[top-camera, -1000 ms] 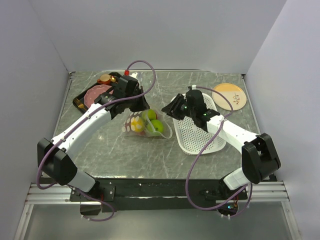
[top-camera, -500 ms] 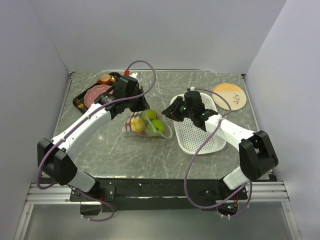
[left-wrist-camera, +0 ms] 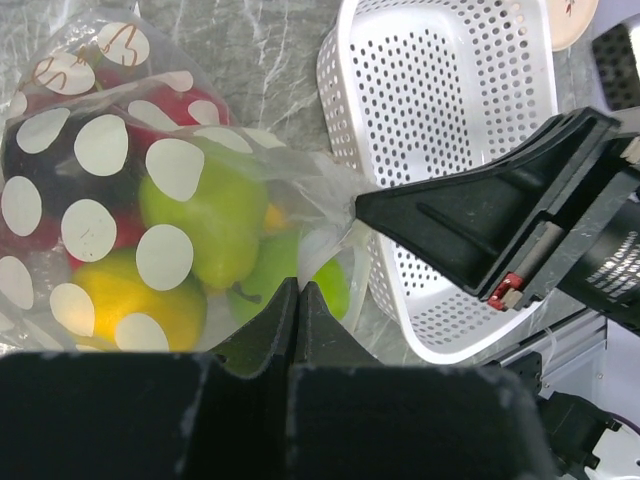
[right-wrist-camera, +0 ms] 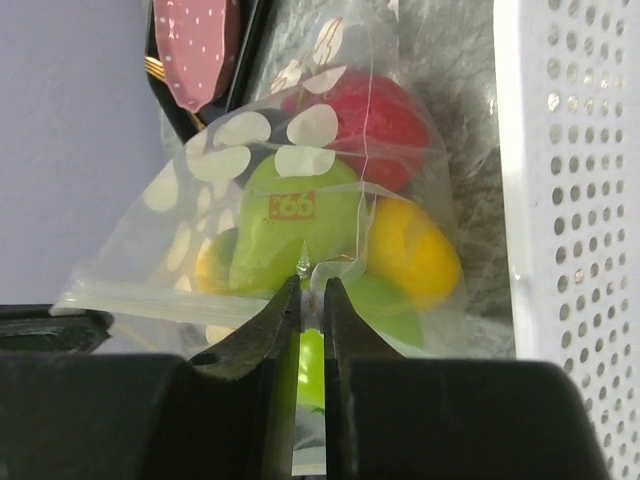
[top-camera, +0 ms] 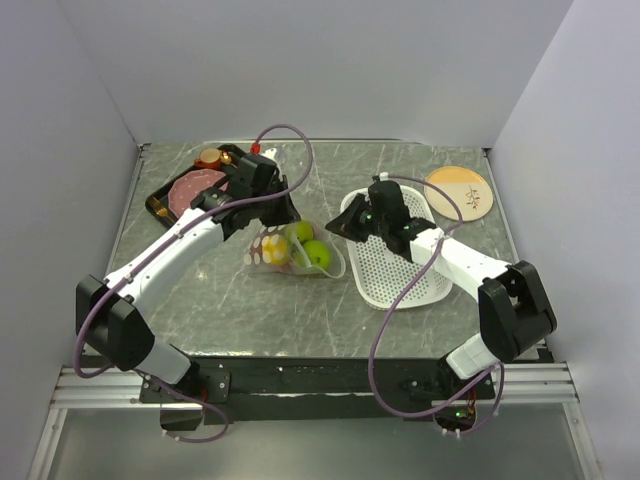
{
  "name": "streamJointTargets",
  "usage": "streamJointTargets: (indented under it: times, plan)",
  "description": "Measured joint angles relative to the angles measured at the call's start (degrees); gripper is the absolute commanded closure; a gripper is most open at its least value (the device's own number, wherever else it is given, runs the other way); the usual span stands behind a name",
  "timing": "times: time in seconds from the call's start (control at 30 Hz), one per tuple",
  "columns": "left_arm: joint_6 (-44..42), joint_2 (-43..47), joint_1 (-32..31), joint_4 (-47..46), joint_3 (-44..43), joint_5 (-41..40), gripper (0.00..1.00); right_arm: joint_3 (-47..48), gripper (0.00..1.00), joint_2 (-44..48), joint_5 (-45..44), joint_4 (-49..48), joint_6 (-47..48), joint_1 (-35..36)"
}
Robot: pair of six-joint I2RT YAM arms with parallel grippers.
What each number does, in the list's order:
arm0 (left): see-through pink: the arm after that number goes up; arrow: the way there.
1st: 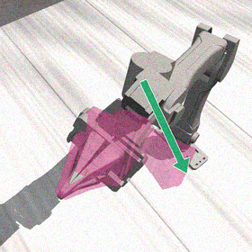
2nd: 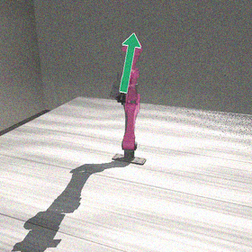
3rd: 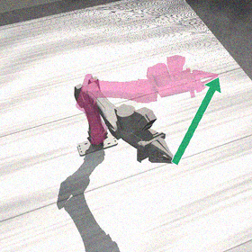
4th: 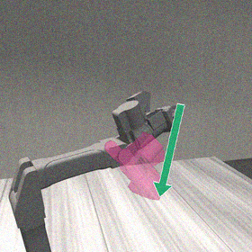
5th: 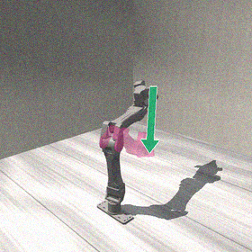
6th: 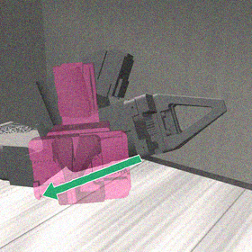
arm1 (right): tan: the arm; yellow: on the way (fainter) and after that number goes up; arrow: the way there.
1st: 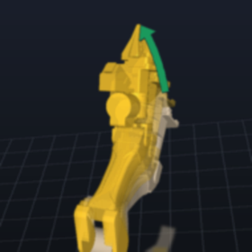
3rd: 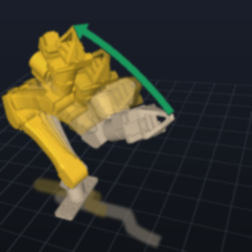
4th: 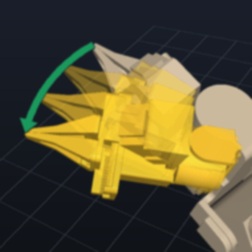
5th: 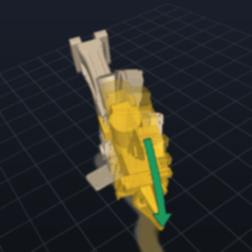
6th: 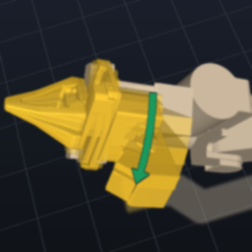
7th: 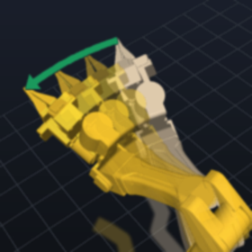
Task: Place the food in the zip-top bag and seal the zipper
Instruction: Adjust the zipper food storage bag at the center of the board.
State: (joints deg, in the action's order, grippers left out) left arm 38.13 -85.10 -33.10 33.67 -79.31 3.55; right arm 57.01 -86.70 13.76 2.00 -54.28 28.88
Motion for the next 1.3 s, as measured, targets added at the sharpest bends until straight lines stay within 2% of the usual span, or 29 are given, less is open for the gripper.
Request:
streamJointTargets:
  times: [0.3, 0.47, 0.5, 0.57, 0.67, 0.7, 0.77, 0.8, 0.87, 1.0, 1.13, 1.3]
  plan:
    - [0.0, 0.0, 0.0, -0.3, 1.4, 0.4, 0.99, 3.0, 0.98, 0.0, -2.6, 3.8, 5.7, 0.0]
    - [-0.3, 0.0, 0.0, -0.4, 2.3, 1.6, 0.89, 5.2, 0.98, 0.1, -5.1, 6.5, 8.9, 0.0]
    - [-0.6, 0.0, 0.0, -0.4, 2.4, 2.0, 0.81, 5.4, 0.98, 0.1, -5.4, 6.7, 9.4, 0.0]
    - [-1.4, 0.0, 0.0, -0.5, 2.6, 3.3, 0.75, 5.8, 0.98, 0.1, -5.7, 7.3, 10.6, 0.0]
    - [-2.8, 0.6, 0.0, -1.5, 5.4, 6.3, 0.45, 6.3, 0.97, 0.1, -5.7, 8.3, 12.2, 0.0]
    - [-3.3, 1.0, -0.1, -1.7, 6.4, 6.8, 0.31, 6.5, 0.97, 0.1, -5.8, 8.6, 12.5, 0.0]
    - [-3.7, 3.2, -0.3, -2.9, 10.4, 8.1, 0.25, 7.2, 0.97, 0.1, -6.1, 9.5, 13.6, 0.0]
    - [-4.1, 4.3, -0.4, -2.9, 11.8, 8.7, 0.19, 7.7, 0.97, 0.1, -6.3, 10.0, 14.0, 0.0]
    - [-4.9, 6.8, -0.5, -2.2, 13.7, 9.1, 0.17, 8.8, 0.97, 0.1, -6.5, 10.5, 15.0, 0.0]
    - [-6.6, 10.7, -0.6, -2.1, 13.9, 8.5, 0.02, 10.9, 0.97, 0.1, -6.8, 11.5, 16.5, 0.0]
    - [-7.6, 15.2, -0.5, -3.3, 13.8, 6.6, 0.05, 13.5, 0.96, 0.1, -6.9, 12.9, 18.3, 0.0]
    - [-9.0, 13.4, 1.4, -1.6, 9.1, 1.3, 0.02, 16.5, 0.96, 0.1, -5.1, 14.2, 20.6, 0.0]
